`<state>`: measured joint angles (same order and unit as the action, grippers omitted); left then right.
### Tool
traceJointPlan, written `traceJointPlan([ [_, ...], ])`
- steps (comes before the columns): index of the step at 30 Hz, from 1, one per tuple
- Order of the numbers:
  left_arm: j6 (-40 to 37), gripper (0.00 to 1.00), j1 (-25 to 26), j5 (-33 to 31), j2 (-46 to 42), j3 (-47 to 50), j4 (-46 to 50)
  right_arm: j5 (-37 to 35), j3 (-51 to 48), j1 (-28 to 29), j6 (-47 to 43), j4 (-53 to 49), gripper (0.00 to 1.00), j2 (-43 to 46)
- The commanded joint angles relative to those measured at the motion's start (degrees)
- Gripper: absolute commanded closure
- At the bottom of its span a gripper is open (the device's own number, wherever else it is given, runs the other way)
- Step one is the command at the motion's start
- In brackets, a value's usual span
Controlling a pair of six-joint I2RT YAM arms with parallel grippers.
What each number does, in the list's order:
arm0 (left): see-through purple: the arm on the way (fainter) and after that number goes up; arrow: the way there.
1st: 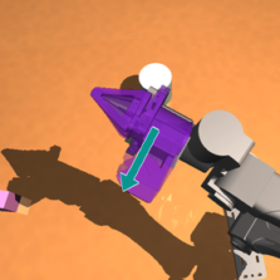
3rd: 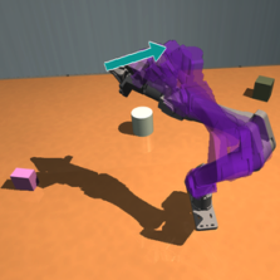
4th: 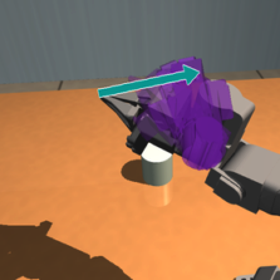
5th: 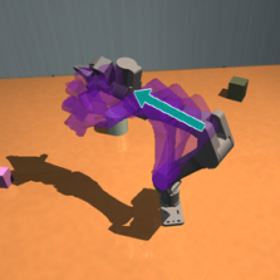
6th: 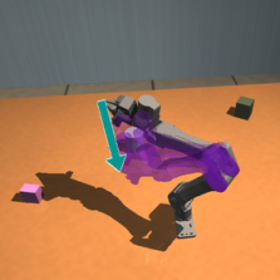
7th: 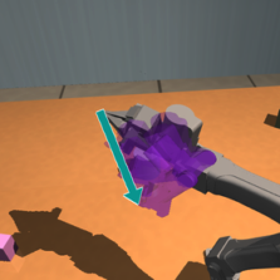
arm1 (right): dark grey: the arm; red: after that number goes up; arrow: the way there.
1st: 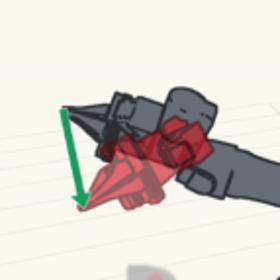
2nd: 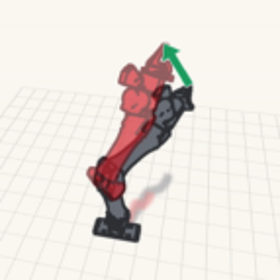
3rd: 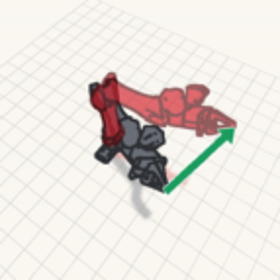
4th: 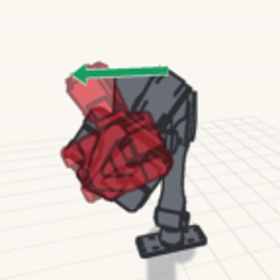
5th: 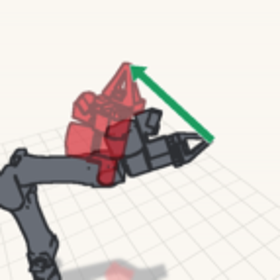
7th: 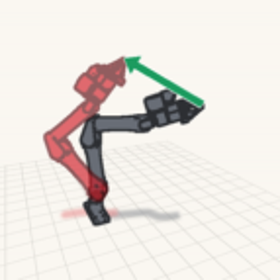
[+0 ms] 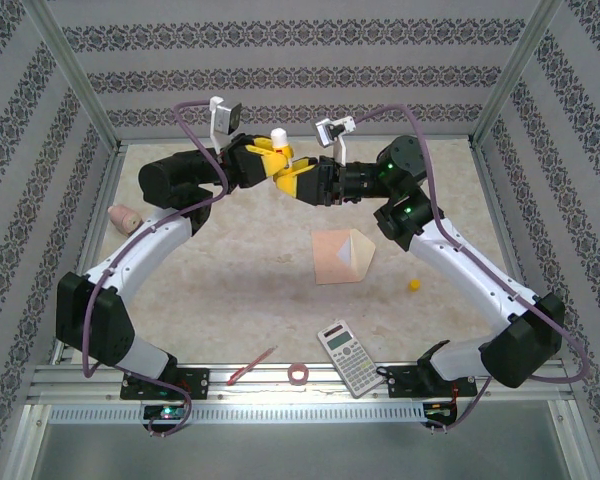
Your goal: Place the letter into the envelope and seal it
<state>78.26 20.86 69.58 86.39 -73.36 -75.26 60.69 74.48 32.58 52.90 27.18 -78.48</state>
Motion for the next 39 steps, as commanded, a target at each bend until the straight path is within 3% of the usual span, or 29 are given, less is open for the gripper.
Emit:
traceJointPlan([
  [1, -1.3, 1.0, -1.66, 0.99, 1.1, 0.4, -0.93, -2.72, -0.43, -1.12, -5.11, -4.87, 0.29, 0.4],
  [2, -1.84, 1.0, -2.33, 0.49, 1.23, 0.58, 0.2, -3.53, -0.31, -1.43, -7.36, -8.14, 0.21, 0.64],
  [4, -3.27, 1.0, -3.79, -0.66, 1.33, 1.23, 2.52, -5.43, -0.03, -1.94, -11.78, -14.94, 0.17, 1.32],
  [11, -11.04, 1.0, -7.5, -3.5, 1.2, 2.69, 15.47, -13.07, 0.21, -4.98, -23.29, -33.4, 0.14, 3.84],
  [13, -15.84, 1.0, -7.81, -4.92, 0.78, 2.62, 23.0, -17.45, 2.15, -4.64, -28.34, -40.52, 0.14, 4.04],
  [17, -34.62, 1.0, -7.8, -12.88, -2.23, 0.99, 51.25, -31.38, 4.19, -3.17, -33.85, -48.32, 0.14, 4.04],
  [19, -42.74, 1.0, -7.9, -21.26, -3.67, -0.64, 65.27, -40.78, 5.22, -1.77, -35.18, -50.89, 0.16, 3.39],
  [24, -48.36, 1.0, -7.88, -34.04, -5.22, -2.53, 78.38, -64.29, 9.39, 4.36, -41.1, -56.99, 0.15, -0.25],
  [25, -48.84, 1.0, -7.79, -36.24, -5.4, -2.7, 80.03, -66.18, 10.57, 5.13, -41.62, -57.78, 0.14, -1.57],
  [30, -50.11, 1.0, -7.79, -43.22, -4.65, -4.53, 87.86, -66.08, 14.3, 6.6, -40.34, -59.06, 0.14, -7.71],
  [39, -44.6, 1.0, -7.77, -32.82, -3.59, -0.99, 77.75, -50.41, 13.98, 7.02, -34.44, -48.72, 0.16, -13.46],
])
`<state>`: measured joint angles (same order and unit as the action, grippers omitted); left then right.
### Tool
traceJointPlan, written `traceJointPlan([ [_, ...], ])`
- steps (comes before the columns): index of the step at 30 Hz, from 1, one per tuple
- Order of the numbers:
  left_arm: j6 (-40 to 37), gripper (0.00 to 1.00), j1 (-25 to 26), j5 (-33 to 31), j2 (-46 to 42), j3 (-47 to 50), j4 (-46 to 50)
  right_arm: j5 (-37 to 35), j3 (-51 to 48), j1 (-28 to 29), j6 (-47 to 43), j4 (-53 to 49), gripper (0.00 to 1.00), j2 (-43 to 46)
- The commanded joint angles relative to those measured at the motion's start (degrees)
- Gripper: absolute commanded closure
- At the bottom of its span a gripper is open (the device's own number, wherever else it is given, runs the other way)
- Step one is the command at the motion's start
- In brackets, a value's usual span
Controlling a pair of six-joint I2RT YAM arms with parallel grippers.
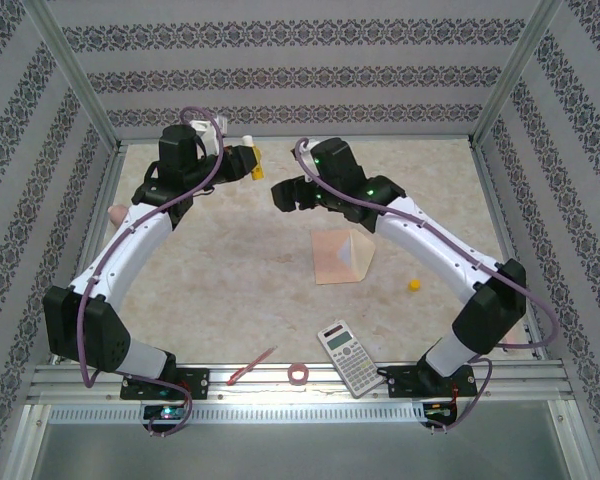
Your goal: Place the letter into the envelope and seal it
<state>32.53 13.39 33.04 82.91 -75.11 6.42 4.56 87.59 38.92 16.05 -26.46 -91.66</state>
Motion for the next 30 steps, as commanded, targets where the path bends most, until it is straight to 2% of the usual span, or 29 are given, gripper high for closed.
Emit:
traceJointPlan([
  [1, 1.22, 1.0, -0.31, 4.73, 0.02, 0.74, -4.26, 6.65, 1.2, 0.67, 2.81, 5.29, 0.16, -0.77],
  [15, 1.3, 1.0, -0.3, 9.99, -0.79, 1.33, -5.27, 15.5, 4.4, 0.72, 4.81, 8.8, 0.21, -5.41],
  [20, 1.98, 1.0, -0.3, 12.96, -0.63, 1.44, -6.31, 17.48, 4.79, 0.58, 5.31, 9.69, 0.32, -6.03],
  [26, 2.69, 1.0, -0.25, 17.21, -0.58, 1.71, -9.27, 21.87, 3.33, -0.18, 6.06, 13.36, 0.58, -5.18],
  [30, 4.04, 1.0, -0.29, 20.65, -0.72, 2.16, -13.42, 27.85, 1.68, -1.22, 6.9, 17.31, 0.63, -3.65],
])
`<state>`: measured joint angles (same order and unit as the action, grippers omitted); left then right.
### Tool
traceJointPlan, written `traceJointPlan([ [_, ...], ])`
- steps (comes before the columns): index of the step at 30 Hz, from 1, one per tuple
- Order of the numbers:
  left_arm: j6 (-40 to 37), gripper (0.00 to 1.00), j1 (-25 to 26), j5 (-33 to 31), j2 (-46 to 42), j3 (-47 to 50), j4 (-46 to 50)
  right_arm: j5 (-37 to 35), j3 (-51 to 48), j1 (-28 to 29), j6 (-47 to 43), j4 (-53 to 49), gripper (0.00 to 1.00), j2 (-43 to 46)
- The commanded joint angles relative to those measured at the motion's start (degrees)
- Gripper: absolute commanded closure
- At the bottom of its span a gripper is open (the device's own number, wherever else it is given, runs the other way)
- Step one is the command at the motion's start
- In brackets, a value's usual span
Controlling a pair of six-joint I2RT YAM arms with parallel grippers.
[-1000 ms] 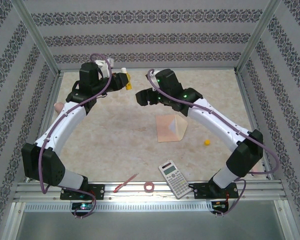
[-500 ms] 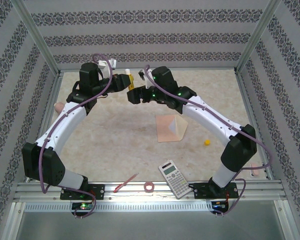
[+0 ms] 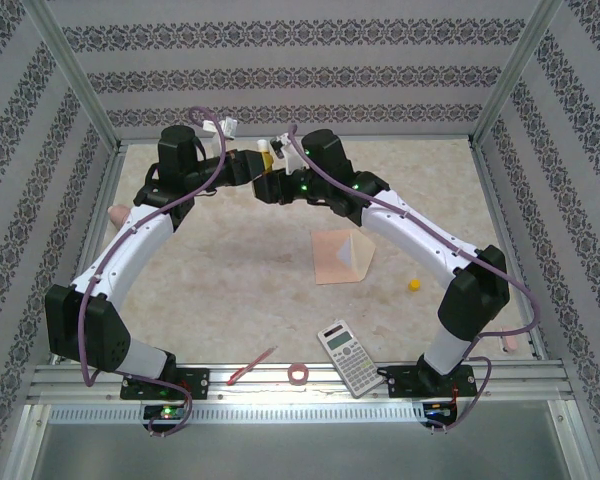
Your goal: Place the letter into the envelope and seal it
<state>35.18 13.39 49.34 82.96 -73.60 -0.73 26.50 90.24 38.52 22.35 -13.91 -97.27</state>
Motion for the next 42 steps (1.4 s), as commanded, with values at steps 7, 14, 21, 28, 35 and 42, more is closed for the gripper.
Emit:
traceJointPlan([
  [7, 8.59, 1.0, -0.29, 12.75, -0.19, 1.68, -21.29, 21.46, -5.65, -5.21, 10.37, 18.77, 0.65, 5.39],
  [14, 21.62, 1.0, -0.38, 18.63, 1.92, 1.52, -41.04, 29.58, -8.5, -8.63, 15.48, 25.96, 0.67, 10.02],
  [21, 31.37, 1.0, -0.4, 20.16, 4.61, 0.14, -53.2, 31.29, -9.95, -9.63, 15.27, 25.16, 0.66, 12.42],
  [28, 29.2, 1.0, -0.46, 19.65, 4.71, -0.66, -49.62, 28.81, -10.43, -9.61, 11.75, 19.92, 0.39, 13.81],
  [35, 8.45, 1.0, -0.35, 12.58, 1.06, -3.05, -20.61, 11.8, -4.6, -6.46, -4.08, -4.18, 0.35, 15.12],
  [42, 3.07, 1.0, -0.21, 8.32, -0.96, -3.75, -13.5, 3.91, -2.91, -3.2, -5.69, -6.24, 0.45, 12.71],
])
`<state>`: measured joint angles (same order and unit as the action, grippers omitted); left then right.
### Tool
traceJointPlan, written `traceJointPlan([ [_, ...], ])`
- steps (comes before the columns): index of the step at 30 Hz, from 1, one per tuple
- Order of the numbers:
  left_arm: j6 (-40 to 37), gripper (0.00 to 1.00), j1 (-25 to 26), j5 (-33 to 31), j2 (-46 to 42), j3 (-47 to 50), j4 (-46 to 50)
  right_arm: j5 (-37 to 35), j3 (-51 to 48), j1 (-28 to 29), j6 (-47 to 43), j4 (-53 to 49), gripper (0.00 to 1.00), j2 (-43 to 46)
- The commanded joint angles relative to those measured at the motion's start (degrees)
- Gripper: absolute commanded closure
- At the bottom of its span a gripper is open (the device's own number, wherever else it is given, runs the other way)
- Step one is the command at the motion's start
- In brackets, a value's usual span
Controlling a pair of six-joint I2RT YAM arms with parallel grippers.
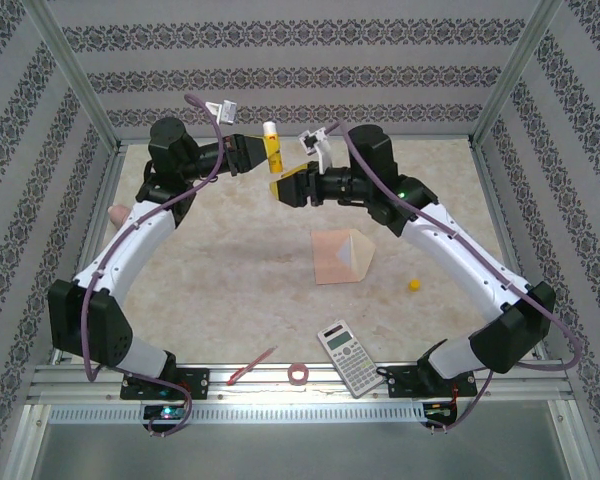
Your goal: Place the letter into the envelope and seal it
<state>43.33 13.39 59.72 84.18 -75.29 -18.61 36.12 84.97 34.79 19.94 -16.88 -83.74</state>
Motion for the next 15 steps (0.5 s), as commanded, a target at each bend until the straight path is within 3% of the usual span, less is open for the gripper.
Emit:
traceJointPlan([
  [1, -5.07, 1.0, -0.28, -1.97, -2.36, -2.02, 4.33, -6.25, 2.69, 0.72, -3.25, -3.37, 0.45, -1.33],
  [8, -4.52, 1.0, -0.09, -1.35, -3.25, -1.1, 3.9, -10.45, 3.36, 0.8, -2.22, -1.74, 0.44, -2.94],
  [15, -3.96, 1.0, 0.31, -1.16, -4.15, 0.22, 3.29, -7.85, 3.65, 0.9, -1.57, 1.7, 0.44, -4.17],
])
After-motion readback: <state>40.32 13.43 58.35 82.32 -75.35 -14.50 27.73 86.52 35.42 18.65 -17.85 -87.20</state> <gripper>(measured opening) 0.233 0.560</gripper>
